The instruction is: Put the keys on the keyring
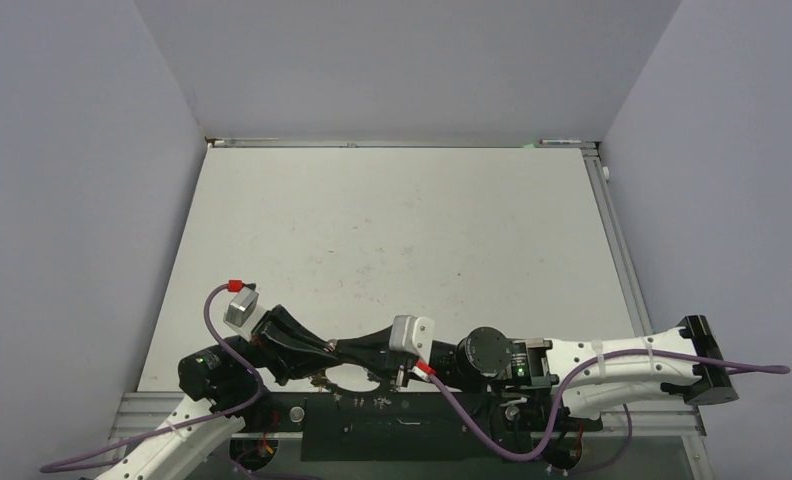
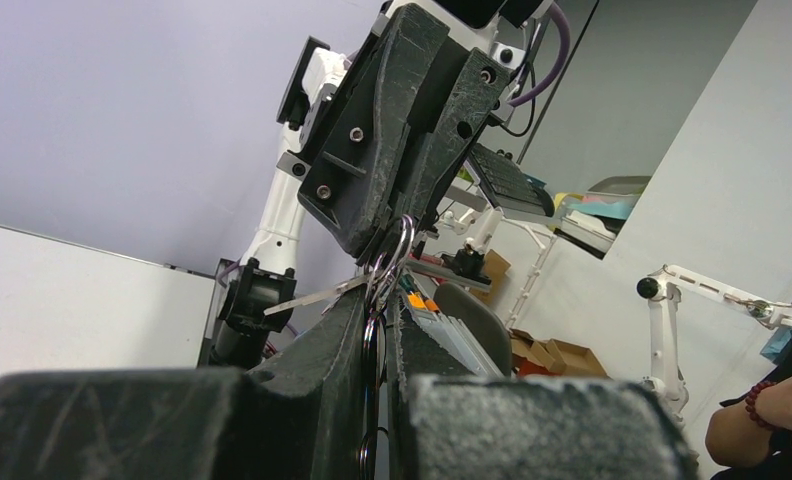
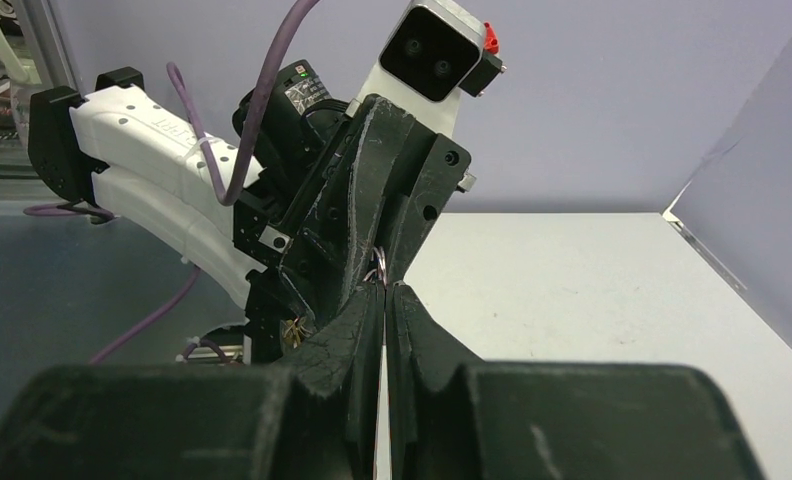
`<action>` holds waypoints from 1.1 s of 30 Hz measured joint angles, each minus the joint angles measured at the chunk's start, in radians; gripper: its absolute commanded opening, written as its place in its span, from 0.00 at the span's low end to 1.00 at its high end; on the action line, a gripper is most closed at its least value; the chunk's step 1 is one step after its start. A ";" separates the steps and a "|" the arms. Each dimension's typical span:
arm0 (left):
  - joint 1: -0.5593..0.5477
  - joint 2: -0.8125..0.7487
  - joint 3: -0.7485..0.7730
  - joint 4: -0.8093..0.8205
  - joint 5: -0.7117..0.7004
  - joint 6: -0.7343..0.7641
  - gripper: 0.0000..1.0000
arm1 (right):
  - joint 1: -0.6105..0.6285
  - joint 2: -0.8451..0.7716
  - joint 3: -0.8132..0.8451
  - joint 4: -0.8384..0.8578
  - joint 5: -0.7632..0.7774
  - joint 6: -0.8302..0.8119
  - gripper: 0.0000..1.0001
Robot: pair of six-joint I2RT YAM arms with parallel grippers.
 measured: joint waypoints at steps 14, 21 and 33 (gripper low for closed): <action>0.000 -0.019 0.021 -0.020 0.035 0.014 0.00 | 0.008 0.017 0.079 -0.118 -0.008 -0.001 0.05; -0.001 -0.019 0.028 -0.022 0.056 0.014 0.00 | 0.008 0.017 0.097 -0.153 -0.031 -0.002 0.05; -0.002 -0.022 0.028 -0.021 0.068 0.016 0.00 | 0.008 0.016 0.101 -0.170 -0.045 -0.005 0.05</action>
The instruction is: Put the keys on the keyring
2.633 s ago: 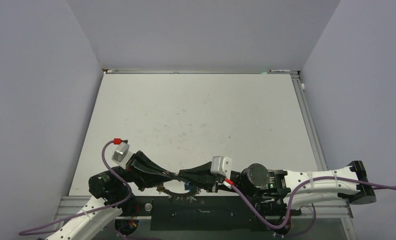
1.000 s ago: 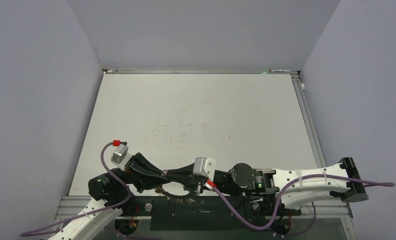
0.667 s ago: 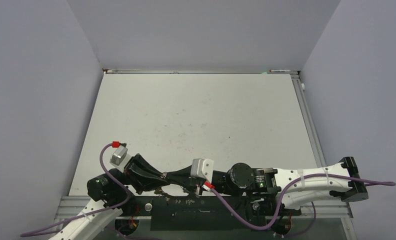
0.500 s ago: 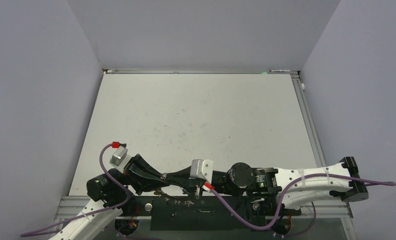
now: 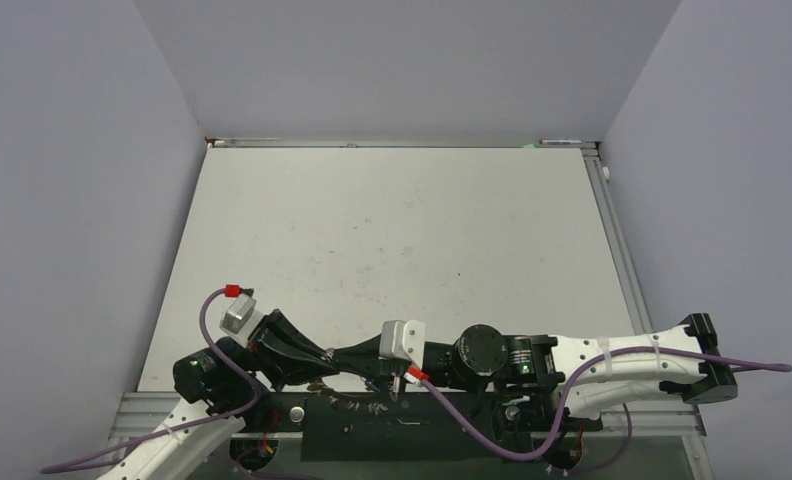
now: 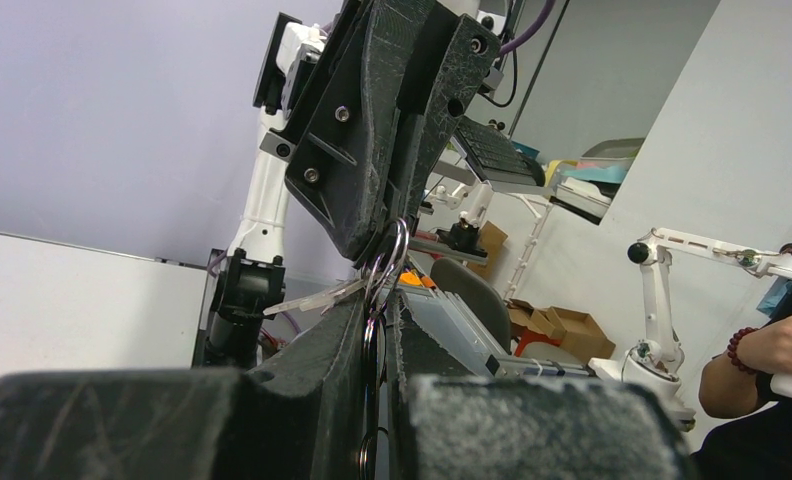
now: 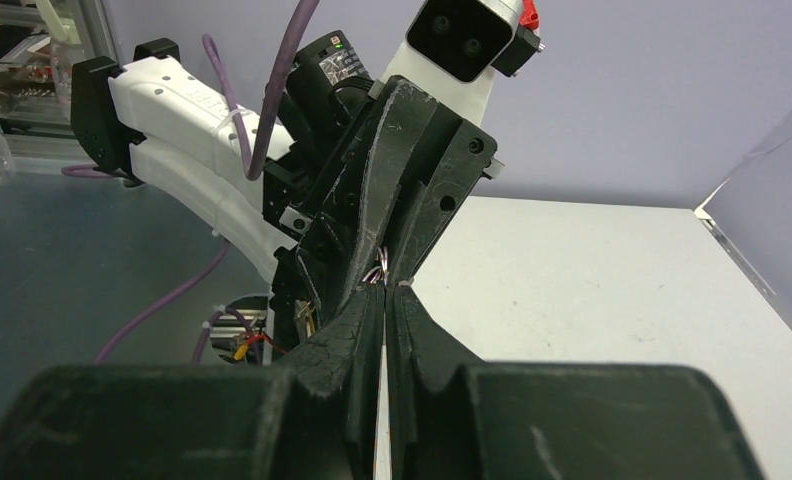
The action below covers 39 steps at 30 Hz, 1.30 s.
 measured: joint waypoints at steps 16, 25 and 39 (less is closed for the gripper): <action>-0.003 -0.019 0.002 -0.056 -0.001 0.029 0.00 | -0.004 -0.010 0.000 -0.029 -0.004 0.000 0.05; -0.004 -0.020 0.038 -0.076 0.011 0.030 0.00 | -0.016 -0.032 0.000 -0.038 -0.040 -0.004 0.05; -0.004 -0.003 0.038 -0.057 0.019 0.006 0.00 | -0.118 0.010 0.062 -0.083 -0.201 -0.002 0.05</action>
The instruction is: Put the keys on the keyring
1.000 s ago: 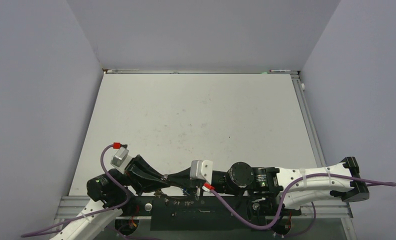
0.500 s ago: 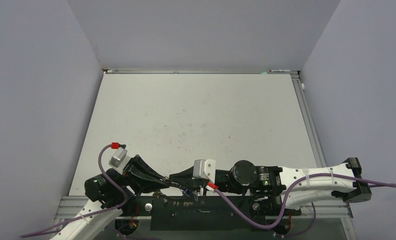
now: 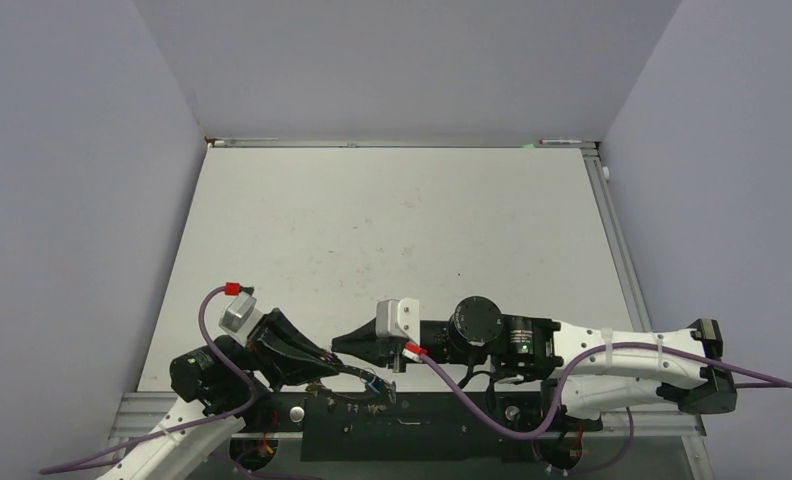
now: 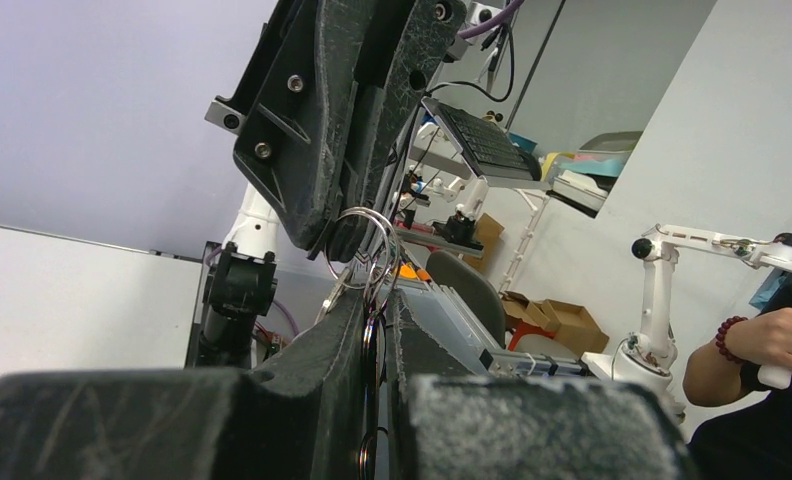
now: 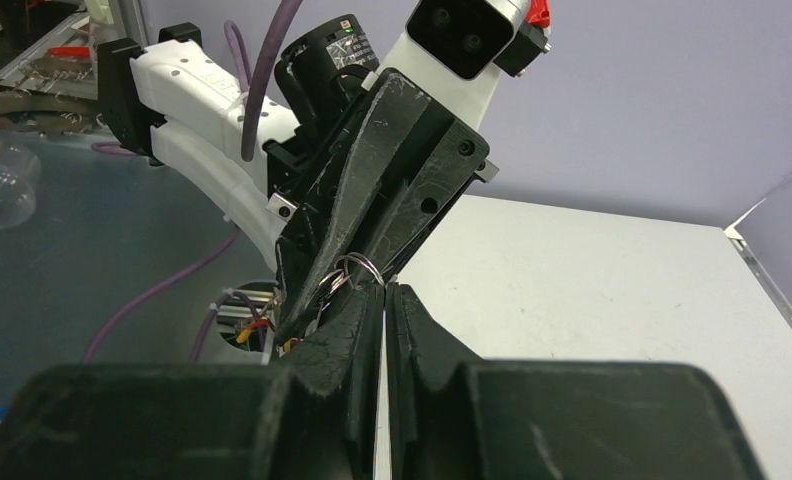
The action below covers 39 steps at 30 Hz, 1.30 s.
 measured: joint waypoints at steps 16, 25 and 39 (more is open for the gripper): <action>0.000 -0.001 0.001 -0.007 0.019 0.002 0.00 | -0.068 0.154 0.212 -0.201 -0.147 0.041 0.05; 0.000 -0.013 0.049 -0.138 0.040 0.102 0.00 | -0.056 0.190 0.322 -0.361 -0.100 0.076 0.13; 0.000 -0.034 0.079 -0.319 0.032 0.240 0.00 | -0.037 0.266 0.489 -0.600 0.046 0.089 0.43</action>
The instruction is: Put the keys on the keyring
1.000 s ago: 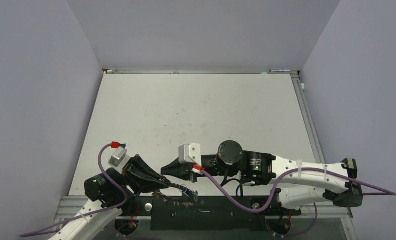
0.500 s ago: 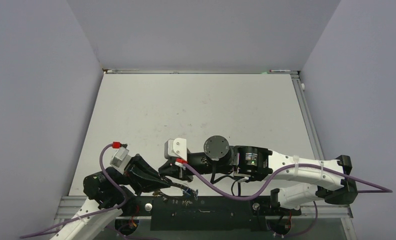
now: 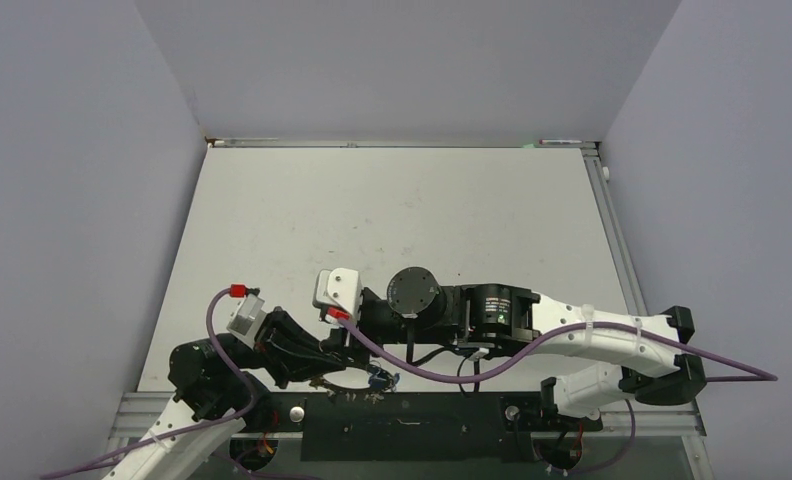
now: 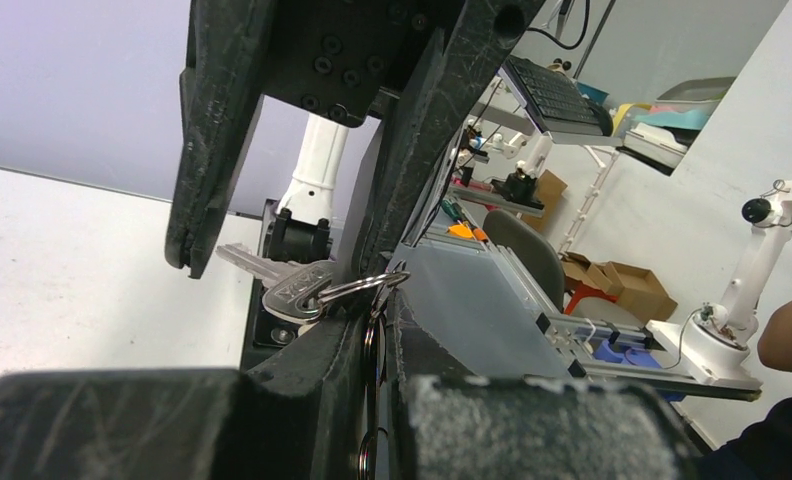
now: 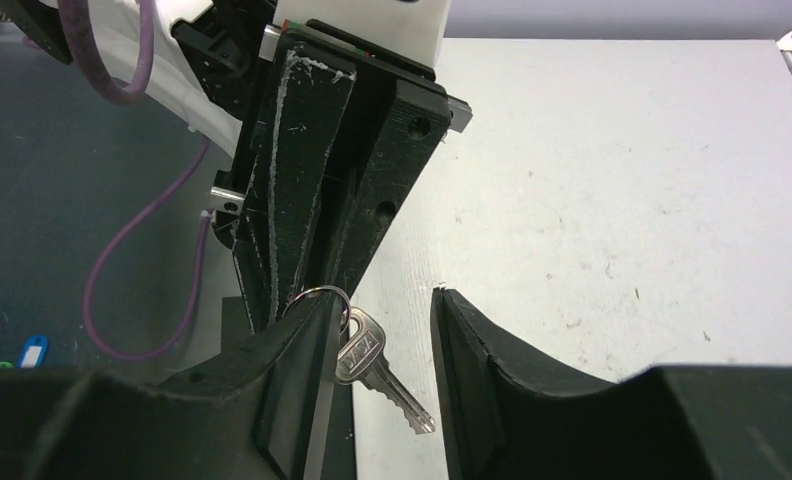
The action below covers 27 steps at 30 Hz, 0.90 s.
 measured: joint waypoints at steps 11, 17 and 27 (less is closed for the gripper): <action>-0.003 -0.030 0.000 -0.011 -0.048 0.014 0.00 | 0.002 0.056 0.129 -0.134 0.057 -0.024 0.54; -0.008 -0.061 -0.026 0.047 -0.092 -0.010 0.00 | 0.002 0.090 0.204 -0.193 0.039 -0.066 0.62; -0.013 -0.089 -0.126 0.217 -0.178 -0.063 0.00 | -0.006 0.140 0.304 -0.301 0.029 -0.127 0.69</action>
